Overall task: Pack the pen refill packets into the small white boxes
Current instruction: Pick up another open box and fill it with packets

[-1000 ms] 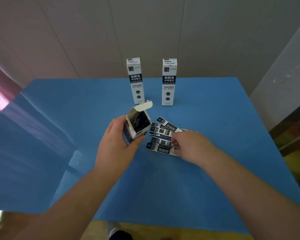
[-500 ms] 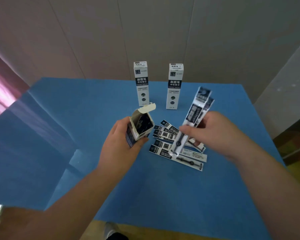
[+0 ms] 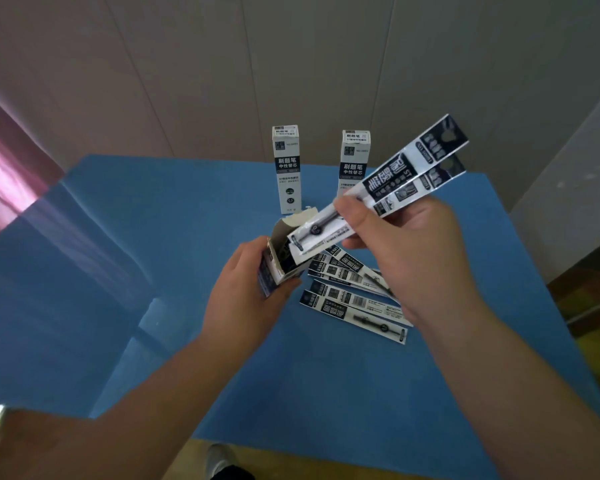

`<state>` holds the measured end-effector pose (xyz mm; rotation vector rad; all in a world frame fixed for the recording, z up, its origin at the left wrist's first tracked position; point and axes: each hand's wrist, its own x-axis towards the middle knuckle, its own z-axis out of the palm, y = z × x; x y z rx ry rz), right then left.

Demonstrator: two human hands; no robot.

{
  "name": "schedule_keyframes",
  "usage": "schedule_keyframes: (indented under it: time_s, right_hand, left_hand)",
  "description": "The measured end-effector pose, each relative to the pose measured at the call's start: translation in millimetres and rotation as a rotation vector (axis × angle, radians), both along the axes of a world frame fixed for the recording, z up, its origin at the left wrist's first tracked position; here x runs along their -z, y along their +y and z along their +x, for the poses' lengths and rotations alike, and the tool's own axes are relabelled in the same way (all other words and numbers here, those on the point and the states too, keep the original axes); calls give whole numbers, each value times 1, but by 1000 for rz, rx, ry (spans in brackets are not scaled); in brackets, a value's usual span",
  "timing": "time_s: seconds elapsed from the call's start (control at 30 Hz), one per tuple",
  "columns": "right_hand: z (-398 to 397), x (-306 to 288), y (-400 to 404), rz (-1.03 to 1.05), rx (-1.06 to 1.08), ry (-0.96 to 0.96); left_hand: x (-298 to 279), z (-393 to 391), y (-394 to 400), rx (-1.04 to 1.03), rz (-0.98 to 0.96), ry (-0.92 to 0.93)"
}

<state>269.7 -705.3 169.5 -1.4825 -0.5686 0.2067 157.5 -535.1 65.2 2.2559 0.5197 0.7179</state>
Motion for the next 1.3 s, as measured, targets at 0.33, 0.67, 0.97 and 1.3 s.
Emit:
schedule_keyframes:
  time_s: [0.33, 0.67, 0.97, 1.3]
  right_hand:
    - [-11, 7, 20, -198, 41, -82]
    - [-12, 2, 23, -391, -87, -266]
    - [-16, 10, 36, -577, -76, -451]
    - [-12, 14, 38, -549, -58, -508]
  left_hand:
    - [2, 2, -1, -13, 28, -4]
    - [5, 3, 1, -23, 4, -17]
    - [-5, 2, -4, -12, -39, -29]
    - [-5, 4, -4, -6, -57, -24]
